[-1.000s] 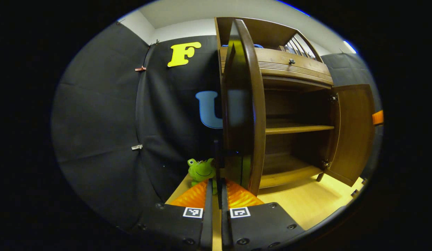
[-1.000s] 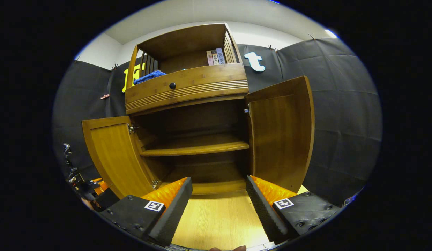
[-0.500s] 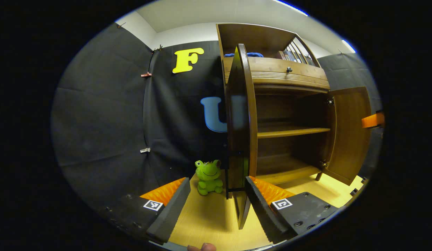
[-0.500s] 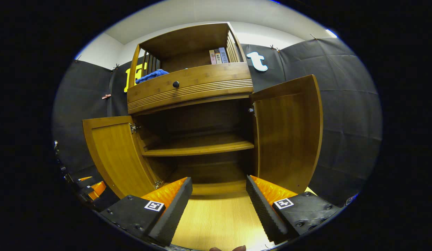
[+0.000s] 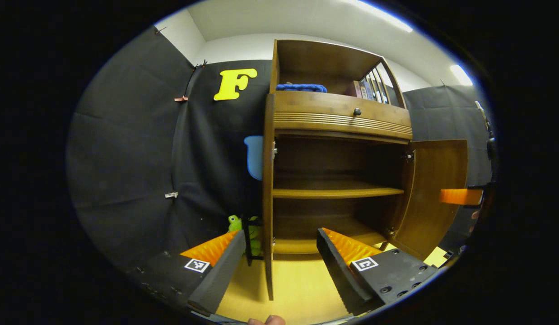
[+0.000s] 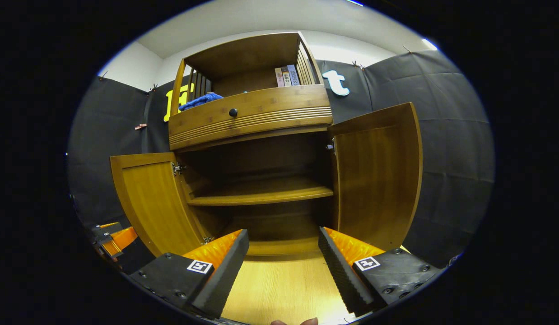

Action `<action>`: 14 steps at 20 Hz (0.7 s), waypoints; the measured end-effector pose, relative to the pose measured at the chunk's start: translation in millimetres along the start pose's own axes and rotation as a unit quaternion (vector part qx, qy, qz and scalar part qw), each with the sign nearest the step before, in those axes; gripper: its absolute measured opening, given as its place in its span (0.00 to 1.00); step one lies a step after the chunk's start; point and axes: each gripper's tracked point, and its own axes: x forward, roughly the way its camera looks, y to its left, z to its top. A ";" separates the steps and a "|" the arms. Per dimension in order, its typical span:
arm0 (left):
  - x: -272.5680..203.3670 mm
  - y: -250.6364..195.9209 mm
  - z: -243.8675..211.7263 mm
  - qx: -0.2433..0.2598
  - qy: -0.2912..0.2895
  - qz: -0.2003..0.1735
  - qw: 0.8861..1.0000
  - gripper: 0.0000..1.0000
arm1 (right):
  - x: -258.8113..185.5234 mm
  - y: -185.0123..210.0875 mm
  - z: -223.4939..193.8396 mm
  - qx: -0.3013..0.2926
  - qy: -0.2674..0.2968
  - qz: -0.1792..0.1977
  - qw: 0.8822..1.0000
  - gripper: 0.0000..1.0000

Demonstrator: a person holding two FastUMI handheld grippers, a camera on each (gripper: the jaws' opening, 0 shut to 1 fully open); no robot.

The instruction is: Open the right door of the double-door shoe cabinet with the right hand, and open the left door with the left hand.

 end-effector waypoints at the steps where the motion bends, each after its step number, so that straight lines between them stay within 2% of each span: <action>1: 2.8 -9.1 6.7 0.001 -0.006 -0.003 1.000 0.98 | -0.5 -2.3 1.6 -0.002 -0.002 -0.002 1.000 1.00; 6: 17.3 -51.6 19.0 0.001 -0.013 -0.019 1.000 0.98 | -5.2 -14.8 6.1 -0.009 -0.015 -0.010 1.000 0.98; 8: 20.4 -66.6 26.0 0.007 -0.023 -0.020 1.000 1.00 | -7.0 -19.1 10.9 -0.017 -0.022 -0.010 1.000 1.00; 14: 19.5 -107.1 34.0 0.024 -0.028 -0.024 0.999 1.00 | -10.6 -29.3 12.2 -0.024 -0.024 0.002 0.999 0.98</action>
